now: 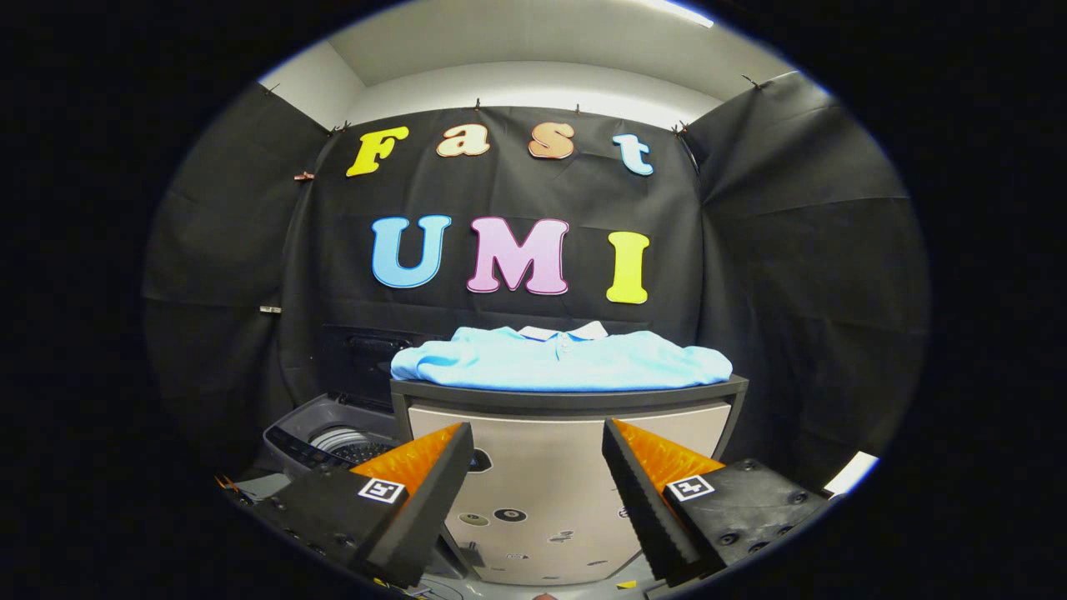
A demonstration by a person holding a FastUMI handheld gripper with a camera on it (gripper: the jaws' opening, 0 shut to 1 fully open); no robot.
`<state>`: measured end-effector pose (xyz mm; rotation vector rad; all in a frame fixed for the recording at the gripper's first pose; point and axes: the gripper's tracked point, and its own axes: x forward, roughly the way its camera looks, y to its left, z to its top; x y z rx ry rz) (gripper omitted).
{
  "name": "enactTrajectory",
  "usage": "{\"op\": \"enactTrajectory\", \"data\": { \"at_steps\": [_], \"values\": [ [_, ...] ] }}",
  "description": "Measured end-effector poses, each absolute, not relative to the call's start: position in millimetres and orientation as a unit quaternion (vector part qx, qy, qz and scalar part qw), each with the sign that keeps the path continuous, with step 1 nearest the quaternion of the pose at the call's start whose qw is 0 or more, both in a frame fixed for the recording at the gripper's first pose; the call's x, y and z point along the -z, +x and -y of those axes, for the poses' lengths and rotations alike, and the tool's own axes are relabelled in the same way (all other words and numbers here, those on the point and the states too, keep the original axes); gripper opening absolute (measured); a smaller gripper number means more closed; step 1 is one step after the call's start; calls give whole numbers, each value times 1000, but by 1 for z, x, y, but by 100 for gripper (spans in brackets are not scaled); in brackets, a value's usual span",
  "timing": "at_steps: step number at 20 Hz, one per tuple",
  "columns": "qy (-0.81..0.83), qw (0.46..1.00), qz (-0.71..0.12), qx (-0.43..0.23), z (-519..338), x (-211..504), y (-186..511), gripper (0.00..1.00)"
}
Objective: Put the clothes into the washing machine and then close the washing machine lid.
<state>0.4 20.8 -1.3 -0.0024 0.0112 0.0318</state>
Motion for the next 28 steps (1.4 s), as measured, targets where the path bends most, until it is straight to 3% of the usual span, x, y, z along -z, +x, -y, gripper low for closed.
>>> {"op": "enactTrajectory", "data": {
  "at_steps": [16, 28],
  "values": [
    [-4, 1000, -10, -12, -12, -3, 8, 98],
    [-20, 999, -2, -28, -6, -81, 83, 98]
  ]
}}
